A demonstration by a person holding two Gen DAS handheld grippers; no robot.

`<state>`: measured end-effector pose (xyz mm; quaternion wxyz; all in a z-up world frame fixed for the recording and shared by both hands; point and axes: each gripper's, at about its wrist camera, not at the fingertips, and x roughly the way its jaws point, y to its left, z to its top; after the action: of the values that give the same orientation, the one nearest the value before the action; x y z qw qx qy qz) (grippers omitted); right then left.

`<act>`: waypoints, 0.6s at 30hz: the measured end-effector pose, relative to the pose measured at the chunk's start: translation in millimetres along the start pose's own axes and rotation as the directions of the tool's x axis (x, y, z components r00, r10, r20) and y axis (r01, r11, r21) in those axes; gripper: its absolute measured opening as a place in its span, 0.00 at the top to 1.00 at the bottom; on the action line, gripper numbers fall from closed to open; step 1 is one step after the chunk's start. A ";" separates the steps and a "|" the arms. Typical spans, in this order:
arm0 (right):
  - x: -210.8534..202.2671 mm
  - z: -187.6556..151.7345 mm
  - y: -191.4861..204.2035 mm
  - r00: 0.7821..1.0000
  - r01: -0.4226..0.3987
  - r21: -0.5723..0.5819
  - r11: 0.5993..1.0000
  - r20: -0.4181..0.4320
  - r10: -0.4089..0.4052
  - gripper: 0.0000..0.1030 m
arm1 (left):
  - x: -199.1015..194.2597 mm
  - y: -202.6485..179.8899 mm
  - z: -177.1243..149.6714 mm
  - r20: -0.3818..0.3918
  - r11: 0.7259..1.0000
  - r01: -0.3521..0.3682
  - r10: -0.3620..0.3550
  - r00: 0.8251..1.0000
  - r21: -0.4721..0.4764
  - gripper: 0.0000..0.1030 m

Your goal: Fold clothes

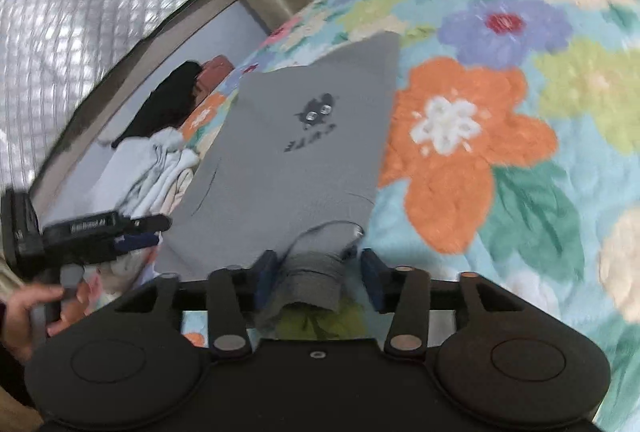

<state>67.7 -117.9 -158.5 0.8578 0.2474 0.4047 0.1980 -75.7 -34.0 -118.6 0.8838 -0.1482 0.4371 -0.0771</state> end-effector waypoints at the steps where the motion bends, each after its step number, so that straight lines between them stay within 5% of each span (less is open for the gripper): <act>1: 1.0 2.4 -6.9 1.000 0.003 0.037 0.999 0.007 -0.004 0.34 | 2.2 2.5 0.8 -0.007 1.000 -0.002 0.002 1.000 -0.006 0.30; 5: 10.5 9.7 -29.3 0.999 -0.046 0.169 0.985 0.016 0.044 0.25 | 26.8 17.0 0.8 -0.107 0.980 0.143 -0.158 0.982 -0.136 0.23; 7: 23.3 11.2 -34.3 0.995 -0.100 0.221 0.970 0.001 0.102 0.16 | 38.3 24.5 -2.2 -0.101 0.946 0.204 -0.235 0.967 -0.250 0.13; 9: 33.5 11.2 -31.6 0.990 -0.134 0.240 0.961 -0.011 0.141 0.13 | 43.5 24.2 -2.5 -0.076 0.924 0.256 -0.288 0.955 -0.284 0.15; 11: 42.0 10.2 -19.8 0.985 -0.155 0.222 0.963 -0.045 0.169 0.13 | 45.7 19.4 -3.1 -0.084 0.924 0.276 -0.307 0.948 -0.266 0.45; 12: 43.7 8.2 -13.1 0.981 -0.165 0.199 0.966 -0.067 0.181 0.15 | 46.3 17.0 -4.6 -0.094 0.925 0.281 -0.313 0.945 -0.254 0.72; 13: 44.1 5.1 -7.1 0.978 -0.173 0.173 0.970 -0.088 0.190 0.21 | 46.6 14.8 -7.0 -0.104 0.927 0.286 -0.318 0.942 -0.243 0.82; 15: 44.6 -0.7 2.3 0.980 -0.151 0.118 0.981 -0.110 0.164 0.68 | 41.6 9.2 -9.8 -0.106 0.937 0.276 -0.303 0.947 -0.213 0.83; 18: 31.7 -4.4 11.7 0.982 -0.168 0.080 0.983 -0.080 0.174 0.78 | 21.2 -10.1 -10.0 -0.098 0.964 0.244 -0.254 0.962 -0.109 0.84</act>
<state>81.5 -90.2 -173.0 0.8098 0.3036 0.4256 0.2665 -70.9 -51.1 -136.9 0.8333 -0.2398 0.4664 -0.1748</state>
